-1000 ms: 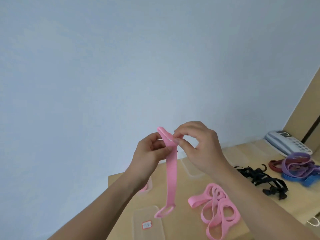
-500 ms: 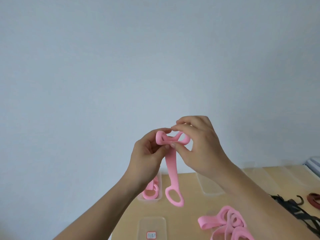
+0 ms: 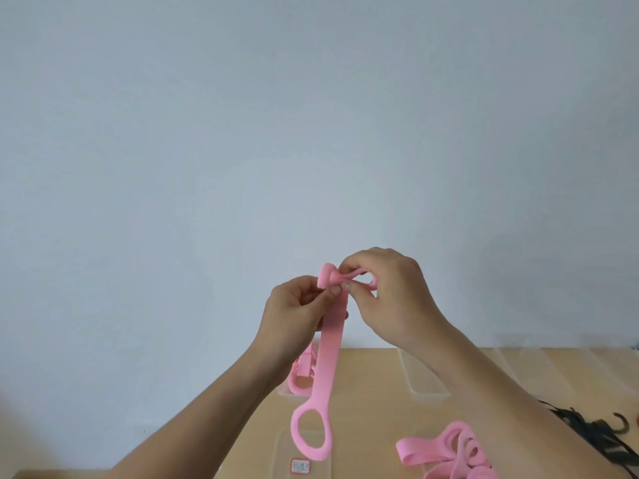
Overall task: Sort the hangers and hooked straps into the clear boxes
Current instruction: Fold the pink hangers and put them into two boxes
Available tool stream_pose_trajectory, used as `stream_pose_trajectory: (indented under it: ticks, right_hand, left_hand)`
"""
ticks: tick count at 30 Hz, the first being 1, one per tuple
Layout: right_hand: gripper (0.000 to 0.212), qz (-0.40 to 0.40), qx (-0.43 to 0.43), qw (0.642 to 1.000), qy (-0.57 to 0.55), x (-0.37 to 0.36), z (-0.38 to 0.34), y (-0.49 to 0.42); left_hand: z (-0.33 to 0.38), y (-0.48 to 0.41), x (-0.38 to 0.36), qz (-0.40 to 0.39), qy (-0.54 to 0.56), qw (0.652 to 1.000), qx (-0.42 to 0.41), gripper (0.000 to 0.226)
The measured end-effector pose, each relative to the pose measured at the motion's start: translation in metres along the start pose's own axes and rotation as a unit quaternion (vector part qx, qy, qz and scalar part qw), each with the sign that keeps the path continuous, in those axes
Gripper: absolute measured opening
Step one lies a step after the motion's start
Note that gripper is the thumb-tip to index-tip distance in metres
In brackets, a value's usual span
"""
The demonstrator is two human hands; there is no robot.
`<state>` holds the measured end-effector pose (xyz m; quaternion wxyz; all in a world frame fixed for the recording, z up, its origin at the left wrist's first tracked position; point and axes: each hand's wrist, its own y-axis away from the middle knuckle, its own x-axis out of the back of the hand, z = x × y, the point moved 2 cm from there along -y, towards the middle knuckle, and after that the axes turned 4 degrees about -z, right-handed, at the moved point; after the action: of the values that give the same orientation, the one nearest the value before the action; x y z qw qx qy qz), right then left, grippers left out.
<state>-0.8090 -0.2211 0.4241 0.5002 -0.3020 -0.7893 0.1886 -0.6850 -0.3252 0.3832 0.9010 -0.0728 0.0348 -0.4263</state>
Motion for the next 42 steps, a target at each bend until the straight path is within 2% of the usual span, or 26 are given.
stream_pose_trajectory:
  ticks: [4, 9, 13, 15, 19, 23, 28, 35, 42]
  right_hand:
    - [0.013, 0.036, 0.026, 0.998, 0.032, 0.003, 0.004, 0.001]
    - [0.014, 0.078, 0.050, 0.995, 0.022, 0.000, 0.009, 0.007]
    - [0.018, 0.066, 0.077, 0.994, 0.028, -0.003, 0.010, 0.011]
    - [0.019, 0.051, 0.082, 0.995, 0.015, -0.004, 0.009, 0.014]
    - [0.023, 0.014, 0.051, 0.998, -0.018, -0.004, 0.009, 0.015]
    - [0.018, 0.006, 0.009, 0.999, -0.044, 0.000, 0.012, 0.007]
    - [0.013, -0.051, -0.034, 0.995, -0.074, -0.004, 0.012, 0.004]
    - [0.012, 0.003, -0.022, 0.999, -0.045, -0.010, 0.012, 0.011]
    - [0.018, 0.055, 0.066, 0.996, 0.039, -0.010, 0.009, 0.017]
  left_hand:
    - [-0.001, 0.000, -0.004, -0.037, 0.014, 0.999, 0.007, 0.023]
    - [0.002, -0.003, -0.008, -0.098, 0.054, 0.994, 0.012, 0.042]
    - [0.005, -0.004, -0.007, -0.122, 0.114, 0.986, 0.024, 0.029]
    - [0.002, -0.006, -0.004, -0.116, 0.114, 0.986, 0.029, 0.024]
    - [-0.001, -0.007, 0.000, -0.085, 0.095, 0.991, 0.031, 0.028]
    - [-0.006, -0.009, -0.001, -0.052, 0.062, 0.996, 0.024, 0.031]
    - [-0.006, -0.009, -0.001, -0.048, 0.049, 0.997, 0.023, 0.026]
    - [-0.011, -0.007, -0.004, -0.015, 0.071, 0.996, 0.059, 0.019]
    - [-0.013, -0.005, -0.007, -0.003, 0.079, 0.994, 0.079, 0.040]
